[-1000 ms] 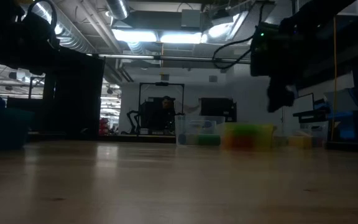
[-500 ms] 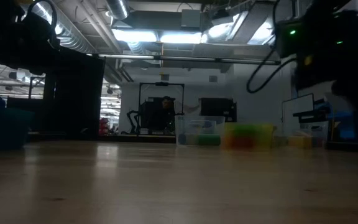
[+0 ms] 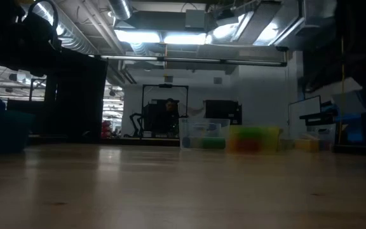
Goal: Sort blocks by size
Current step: Put the blue 2 stud game piece into the blue bin
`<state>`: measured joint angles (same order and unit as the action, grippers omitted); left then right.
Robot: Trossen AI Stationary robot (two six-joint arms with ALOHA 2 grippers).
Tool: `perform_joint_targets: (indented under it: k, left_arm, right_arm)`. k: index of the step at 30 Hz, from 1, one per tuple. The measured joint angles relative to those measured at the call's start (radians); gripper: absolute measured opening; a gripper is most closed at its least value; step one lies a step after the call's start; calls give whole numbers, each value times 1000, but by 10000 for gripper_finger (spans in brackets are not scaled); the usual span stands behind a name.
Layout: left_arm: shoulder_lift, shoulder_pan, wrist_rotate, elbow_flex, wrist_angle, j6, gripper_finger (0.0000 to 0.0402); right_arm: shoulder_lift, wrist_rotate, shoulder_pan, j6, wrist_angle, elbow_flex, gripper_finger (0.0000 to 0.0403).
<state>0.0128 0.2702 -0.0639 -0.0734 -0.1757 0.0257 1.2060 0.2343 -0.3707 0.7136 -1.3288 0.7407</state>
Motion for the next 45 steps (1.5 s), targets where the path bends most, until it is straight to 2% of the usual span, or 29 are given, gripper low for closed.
perform_joint_targets:
  k: [3,9,22,33,39,45]
  left_arm:
    - [0,0,0,0,0,0,100]
    - [0,0,0,0,0,0,100]
    - [0,0,0,0,0,0,100]
    - [0,0,0,0,0,0,100]
    - [0,0,0,0,0,0,100]
    - [0,0,0,0,0,0,100]
  right_arm:
    - [0,-10,-65,77,4,-19,6]
    - [29,-60,-160,169,27,-21,23]
    - [203,-67,-292,176,30,-21,25]
    - [323,-29,-297,185,113,-16,25]
    - [324,-116,-280,224,148,51,25]
    - [323,-241,-229,222,306,122,25]
